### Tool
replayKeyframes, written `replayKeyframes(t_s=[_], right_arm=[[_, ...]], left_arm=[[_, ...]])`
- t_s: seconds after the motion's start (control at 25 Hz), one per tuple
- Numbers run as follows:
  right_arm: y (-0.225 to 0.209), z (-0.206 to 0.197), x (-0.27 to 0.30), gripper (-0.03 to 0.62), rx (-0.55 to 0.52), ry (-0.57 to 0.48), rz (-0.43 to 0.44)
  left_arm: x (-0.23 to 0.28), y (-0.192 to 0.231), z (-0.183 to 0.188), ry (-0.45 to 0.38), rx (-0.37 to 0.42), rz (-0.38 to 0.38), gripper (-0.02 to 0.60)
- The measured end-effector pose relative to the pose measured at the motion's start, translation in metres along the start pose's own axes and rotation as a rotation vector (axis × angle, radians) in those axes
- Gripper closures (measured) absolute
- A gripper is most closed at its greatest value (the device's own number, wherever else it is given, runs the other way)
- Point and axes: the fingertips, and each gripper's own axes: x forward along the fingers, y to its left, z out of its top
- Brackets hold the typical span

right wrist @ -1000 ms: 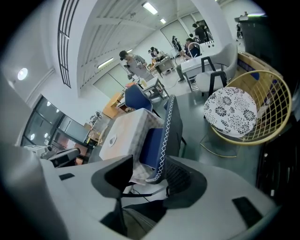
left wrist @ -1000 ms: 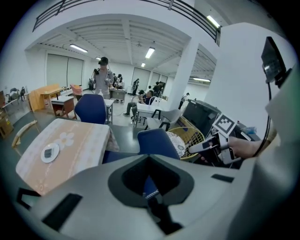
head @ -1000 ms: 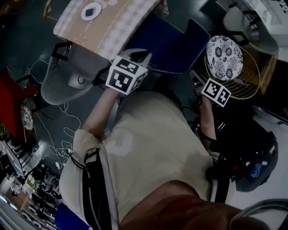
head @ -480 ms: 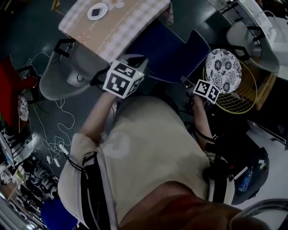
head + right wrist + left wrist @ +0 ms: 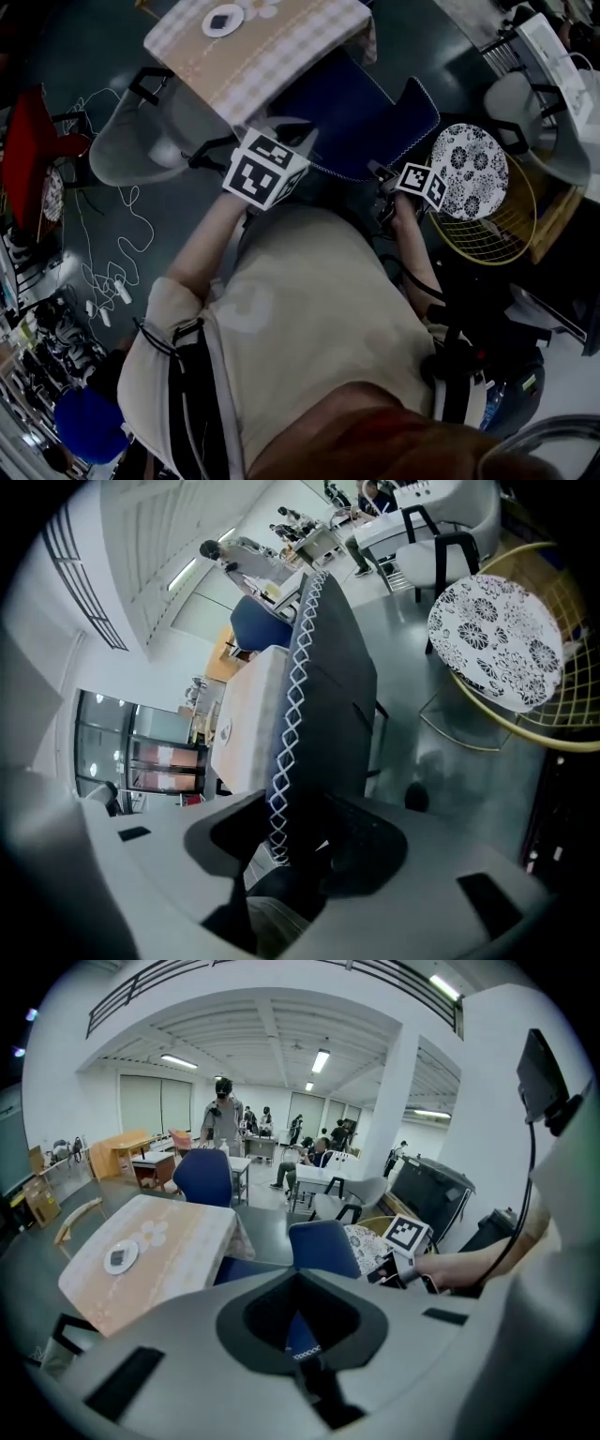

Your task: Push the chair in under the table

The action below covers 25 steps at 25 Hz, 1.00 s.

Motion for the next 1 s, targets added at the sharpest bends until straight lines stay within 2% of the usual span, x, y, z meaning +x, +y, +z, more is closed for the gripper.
replayKeyframes(t_s=[0.32, 0.68, 0.88, 1.0], right_arm=[[0.002, -0.002, 0.000, 0.404, -0.012, 0.045, 0.012], [-0.002, 0.001, 0.002, 0.408, 0.001, -0.007, -0.008], [-0.007, 0.003, 0.003, 0.411, -0.001, -0.023, -0.078], [-0.004, 0.006, 0.014, 0.411, -0.047, -0.014, -0.146]], left_arm=[[-0.003, 0.000, -0.014, 0.019, -0.041, 0.008, 0.572], [-0.002, 0.036, -0.020, -0.022, -0.051, -0.018, 0.572], [0.004, 0.054, -0.026, -0.008, -0.078, -0.073, 0.572], [0.006, 0.067, -0.031, 0.004, -0.087, -0.091, 0.572]])
